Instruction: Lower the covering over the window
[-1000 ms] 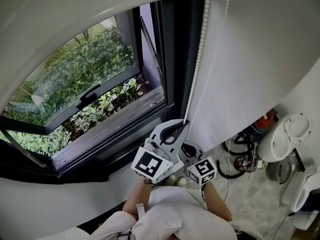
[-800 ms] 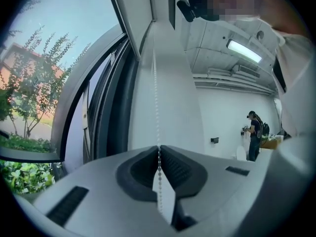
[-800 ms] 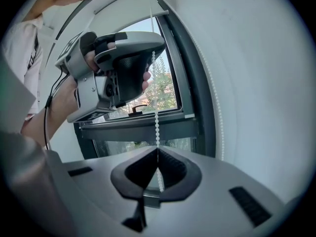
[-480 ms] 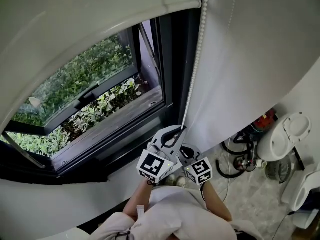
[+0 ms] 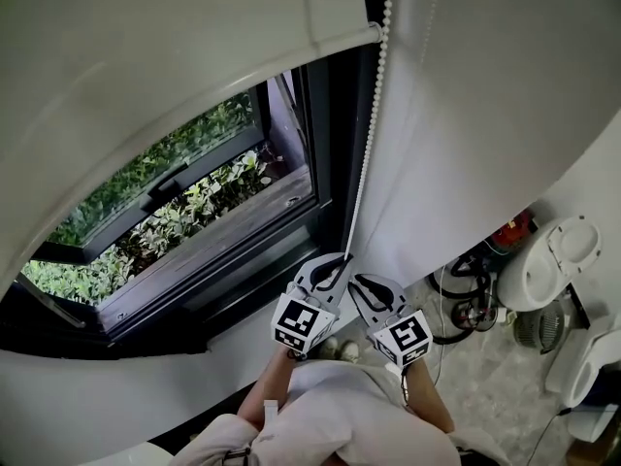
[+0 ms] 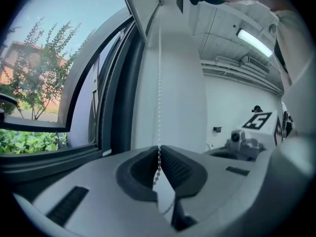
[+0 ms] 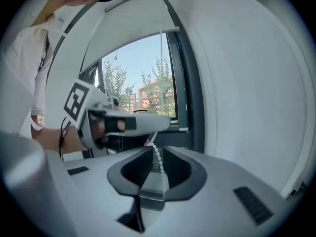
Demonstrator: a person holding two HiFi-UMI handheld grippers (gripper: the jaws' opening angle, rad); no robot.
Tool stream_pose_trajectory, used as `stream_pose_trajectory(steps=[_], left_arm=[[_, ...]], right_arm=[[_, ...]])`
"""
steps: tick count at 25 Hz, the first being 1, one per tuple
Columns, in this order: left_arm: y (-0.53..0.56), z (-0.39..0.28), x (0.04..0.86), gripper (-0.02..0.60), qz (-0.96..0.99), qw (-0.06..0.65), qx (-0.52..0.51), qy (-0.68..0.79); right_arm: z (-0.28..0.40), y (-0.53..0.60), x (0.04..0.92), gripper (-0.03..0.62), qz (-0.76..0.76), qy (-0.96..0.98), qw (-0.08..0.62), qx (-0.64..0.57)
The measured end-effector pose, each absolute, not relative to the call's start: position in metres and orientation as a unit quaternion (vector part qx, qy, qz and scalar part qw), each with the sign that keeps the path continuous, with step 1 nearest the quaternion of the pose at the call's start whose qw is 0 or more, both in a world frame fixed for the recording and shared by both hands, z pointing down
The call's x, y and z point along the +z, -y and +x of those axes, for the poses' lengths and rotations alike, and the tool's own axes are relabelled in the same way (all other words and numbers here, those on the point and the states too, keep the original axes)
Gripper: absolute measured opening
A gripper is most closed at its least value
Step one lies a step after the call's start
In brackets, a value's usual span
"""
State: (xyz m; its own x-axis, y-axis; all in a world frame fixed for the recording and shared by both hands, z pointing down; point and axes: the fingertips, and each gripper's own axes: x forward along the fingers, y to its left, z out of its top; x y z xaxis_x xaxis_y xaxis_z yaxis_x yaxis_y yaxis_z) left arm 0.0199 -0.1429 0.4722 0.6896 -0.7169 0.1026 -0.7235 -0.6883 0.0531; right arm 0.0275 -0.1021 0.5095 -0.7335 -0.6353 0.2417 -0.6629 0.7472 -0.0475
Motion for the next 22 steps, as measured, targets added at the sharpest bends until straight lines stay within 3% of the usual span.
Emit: stream_pose_trajectory(steps=[15,22], left_arm=[[0.13,0.036,0.516,0.021,0.919,0.069,0.065,0.383],[0.125,0.043,0.516,0.021,0.921,0.065,0.061,0.378]], right_arm=[[0.03,0.109,0.385,0.075,0.336,0.942,0.0,-0.014],[0.025,0.126,0.346,0.075,0.34,0.938,-0.013,-0.059]])
